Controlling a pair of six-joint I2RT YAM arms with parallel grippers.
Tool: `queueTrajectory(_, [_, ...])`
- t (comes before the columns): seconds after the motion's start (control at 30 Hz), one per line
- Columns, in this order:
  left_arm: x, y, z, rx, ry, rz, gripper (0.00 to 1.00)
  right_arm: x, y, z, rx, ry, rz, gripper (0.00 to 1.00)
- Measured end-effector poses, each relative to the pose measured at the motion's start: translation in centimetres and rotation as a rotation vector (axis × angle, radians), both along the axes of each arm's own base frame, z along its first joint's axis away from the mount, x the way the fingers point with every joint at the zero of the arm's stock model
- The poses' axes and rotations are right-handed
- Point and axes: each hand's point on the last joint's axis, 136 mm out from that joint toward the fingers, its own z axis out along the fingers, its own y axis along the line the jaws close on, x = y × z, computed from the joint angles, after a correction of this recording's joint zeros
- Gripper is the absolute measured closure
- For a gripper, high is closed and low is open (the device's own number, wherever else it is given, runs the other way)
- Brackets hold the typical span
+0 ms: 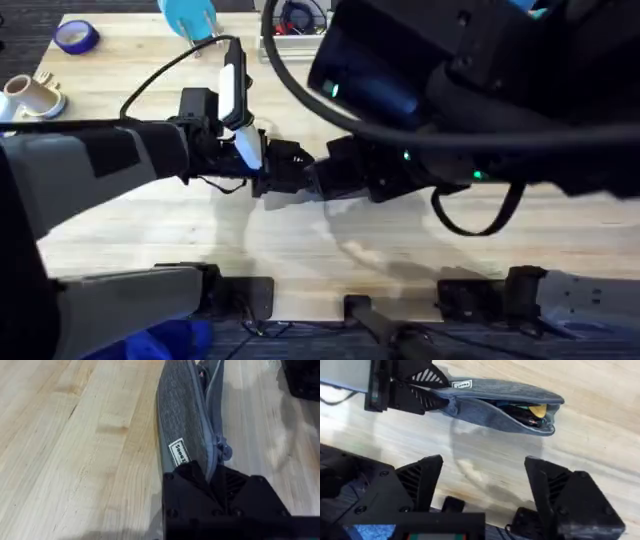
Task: Unzip the bag, pick up the pens from the table one at a time and place them inside, then zip the bag closed.
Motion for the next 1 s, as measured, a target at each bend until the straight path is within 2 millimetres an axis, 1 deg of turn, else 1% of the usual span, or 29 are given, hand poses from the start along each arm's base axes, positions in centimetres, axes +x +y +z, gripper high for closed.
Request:
queueTrajectory(0.17, [0.0, 0.0, 0.0, 0.0, 0.0, 0.0, 0.958, -0.5, 0.1, 0.0, -0.006, -0.028, -0.046, 0.003])
queueTrajectory(0.4, [0.0, 0.0, 0.0, 0.001, 0.002, 0.0, 0.958, -1.4, 0.7, 0.1, -0.029, -0.103, -0.039, 0.003])
queueTrajectory(0.47, [0.0, 0.0, 0.0, 0.001, 0.003, 0.0, 0.958, -1.4, 0.5, -0.5, -0.053, -0.127, -0.042, 0.003])
queueTrajectory(0.53, [0.0, 0.0, 0.0, 0.001, 0.003, 0.0, 0.958, -1.4, 0.3, -1.4, -0.074, -0.146, -0.05, 0.003])
queueTrajectory(0.67, [0.0, 0.0, 0.0, 0.001, 0.004, 0.0, 0.958, -1.1, 0.0, -4.1, -0.106, -0.164, -0.064, 0.003])
queueTrajectory(0.77, [-0.1, 0.0, 0.0, 0.001, 0.005, 0.0, 0.958, -0.8, 0.7, -5.4, -0.086, -0.179, -0.058, 0.003])
queueTrajectory(0.9, [-0.1, 0.0, 0.0, 0.001, 0.007, 0.0, 0.958, -0.3, 1.8, -6.2, -0.049, -0.205, -0.034, 0.003])
queueTrajectory(1.0, [-0.1, 0.0, -0.1, 0.001, 0.008, 0.0, 0.958, -0.1, 2.1, -6.9, -0.046, -0.214, -0.016, 0.003])
